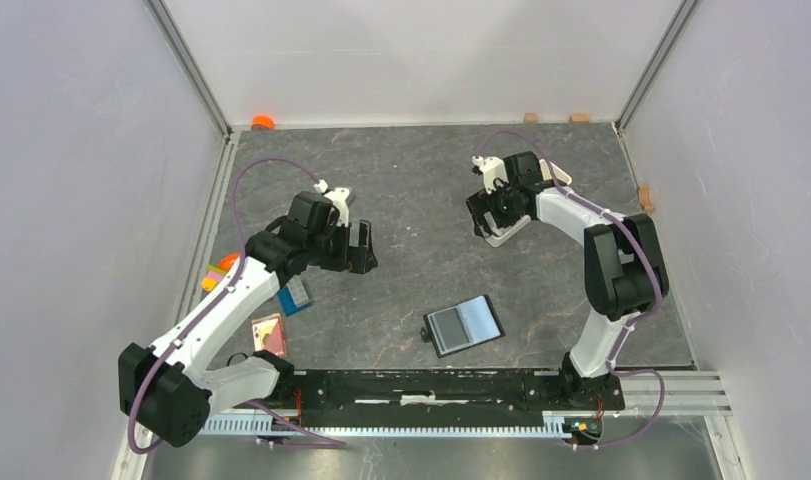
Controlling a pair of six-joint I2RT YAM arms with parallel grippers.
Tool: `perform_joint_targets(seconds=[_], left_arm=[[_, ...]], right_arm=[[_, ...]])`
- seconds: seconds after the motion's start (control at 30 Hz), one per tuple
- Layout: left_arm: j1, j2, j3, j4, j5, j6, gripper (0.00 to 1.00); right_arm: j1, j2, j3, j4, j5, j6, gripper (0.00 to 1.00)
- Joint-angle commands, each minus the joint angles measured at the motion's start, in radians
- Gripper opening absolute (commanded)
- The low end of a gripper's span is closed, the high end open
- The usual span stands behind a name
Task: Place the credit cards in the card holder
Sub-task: Pick up the credit card from the storage box.
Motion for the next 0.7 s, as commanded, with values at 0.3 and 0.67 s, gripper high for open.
perform_joint_targets(seconds=[0.3,0.67], left_arm=[[0.004,-0.014,0.0,0.025,0.019,0.043,1.0],[0.005,-0.015,0.0,0.025,0.019,0.043,1.0]], right_arm=[[0.063,-0.023,0.042,-0.066,-0.024,-0.075,0.9],[0.063,-0.057,0.061,-0.089,-0.023,-0.067,0.8]])
